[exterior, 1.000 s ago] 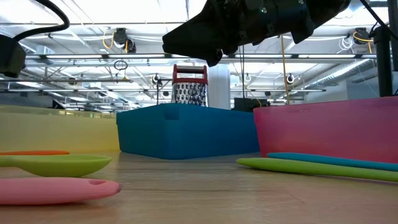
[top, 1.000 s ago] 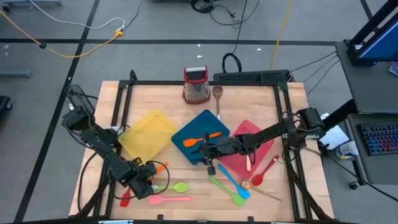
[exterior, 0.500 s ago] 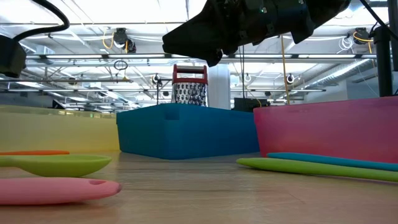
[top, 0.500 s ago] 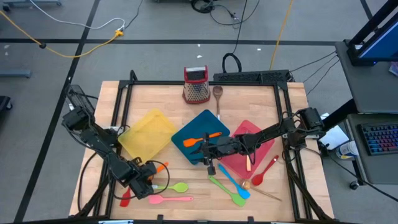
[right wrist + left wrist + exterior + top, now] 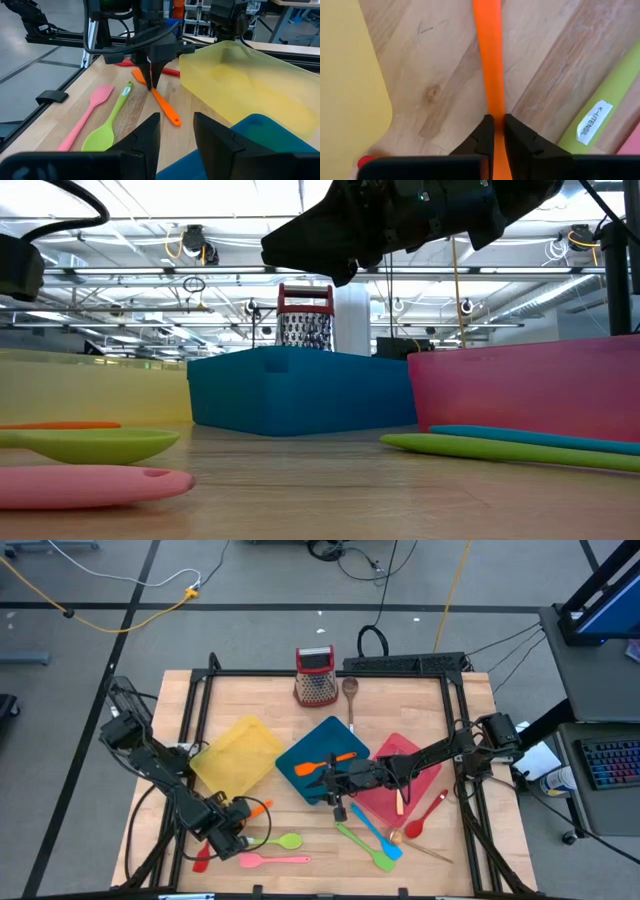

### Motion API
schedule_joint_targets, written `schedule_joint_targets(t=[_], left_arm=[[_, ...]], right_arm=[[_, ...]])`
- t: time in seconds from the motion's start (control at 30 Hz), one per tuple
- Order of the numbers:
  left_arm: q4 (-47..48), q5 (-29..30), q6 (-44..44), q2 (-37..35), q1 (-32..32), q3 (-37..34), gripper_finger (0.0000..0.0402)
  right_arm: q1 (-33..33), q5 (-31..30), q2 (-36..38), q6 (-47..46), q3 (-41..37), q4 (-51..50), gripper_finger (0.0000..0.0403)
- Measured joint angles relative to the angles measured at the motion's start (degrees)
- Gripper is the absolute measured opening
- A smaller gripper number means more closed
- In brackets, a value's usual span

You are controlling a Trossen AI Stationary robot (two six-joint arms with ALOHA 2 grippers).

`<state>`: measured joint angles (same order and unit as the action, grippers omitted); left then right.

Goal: Pick & Place Kitchen Items
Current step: Put the orange spatula into the blue bin

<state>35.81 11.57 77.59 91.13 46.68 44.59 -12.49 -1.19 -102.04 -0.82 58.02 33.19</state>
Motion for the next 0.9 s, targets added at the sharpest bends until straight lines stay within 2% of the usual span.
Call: schedule_joint_targets(t=[0.17, 0.27, 0.37, 0.6, 0.9], left_arm=[[-1.61, 1.23, -0.53, 0.02, -0.01, -0.09, 0.0034], [-2.1, 1.7, -0.57, 0.02, -0.04, -0.12, 0.0023], [-2.46, 2.03, -0.82, 0.02, -0.1, -0.12, 0.0022], [-3.98, 3.82, -1.09, 0.2, -0.56, -0.1, 0.0054], [-9.66, 5.71, -8.19, 0.17, -3.33, -0.02, 0.0037]], right_arm=[[0.0, 0.93, 0.0, 0.0, 0.02, 0.48, 0.011], [-0.1, 6.27, -0.08, -0.54, 0.02, 1.03, 0.011], [-1.2, 8.85, -1.13, -1.21, 0.31, 4.42, 0.011], [-4.39, 8.86, -3.02, 7.17, 4.83, 2.91, 0.011], [-3.75, 8.66, -7.42, 7.8, 11.18, -0.23, 0.011]])
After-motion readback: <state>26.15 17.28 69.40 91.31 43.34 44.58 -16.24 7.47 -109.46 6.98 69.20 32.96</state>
